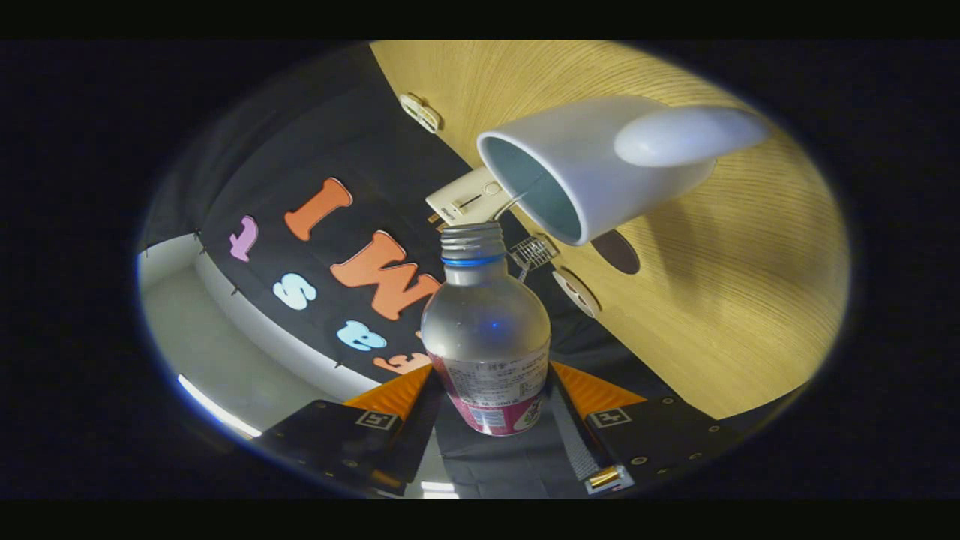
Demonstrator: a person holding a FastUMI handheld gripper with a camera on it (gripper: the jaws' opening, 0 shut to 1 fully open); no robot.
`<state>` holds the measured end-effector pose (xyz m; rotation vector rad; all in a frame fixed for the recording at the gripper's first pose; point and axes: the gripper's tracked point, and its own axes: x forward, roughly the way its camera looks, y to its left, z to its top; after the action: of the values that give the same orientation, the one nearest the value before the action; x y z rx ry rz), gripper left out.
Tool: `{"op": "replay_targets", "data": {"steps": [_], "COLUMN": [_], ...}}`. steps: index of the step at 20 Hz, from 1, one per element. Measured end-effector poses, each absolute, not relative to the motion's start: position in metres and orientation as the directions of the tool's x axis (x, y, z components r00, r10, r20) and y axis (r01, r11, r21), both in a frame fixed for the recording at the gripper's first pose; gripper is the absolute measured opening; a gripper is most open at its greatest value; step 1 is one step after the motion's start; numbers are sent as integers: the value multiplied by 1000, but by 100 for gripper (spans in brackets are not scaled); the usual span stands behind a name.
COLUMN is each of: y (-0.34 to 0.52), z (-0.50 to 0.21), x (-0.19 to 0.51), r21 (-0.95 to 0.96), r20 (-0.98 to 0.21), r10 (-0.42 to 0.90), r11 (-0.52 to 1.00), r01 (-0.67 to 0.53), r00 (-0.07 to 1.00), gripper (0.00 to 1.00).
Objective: Take the bottle from table, then pour the juice into the cup, finally place the bottle on the coaster
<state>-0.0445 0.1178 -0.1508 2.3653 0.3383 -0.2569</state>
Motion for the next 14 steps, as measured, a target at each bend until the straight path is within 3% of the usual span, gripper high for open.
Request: {"op": "replay_targets", "data": {"steps": [14], "y": [107], "z": [-150], "x": [-47], "r21": [636], "r20": [-279], "r10": [150], "r11": [-711], "r01": [300], "r00": [948], "gripper": [77]}}
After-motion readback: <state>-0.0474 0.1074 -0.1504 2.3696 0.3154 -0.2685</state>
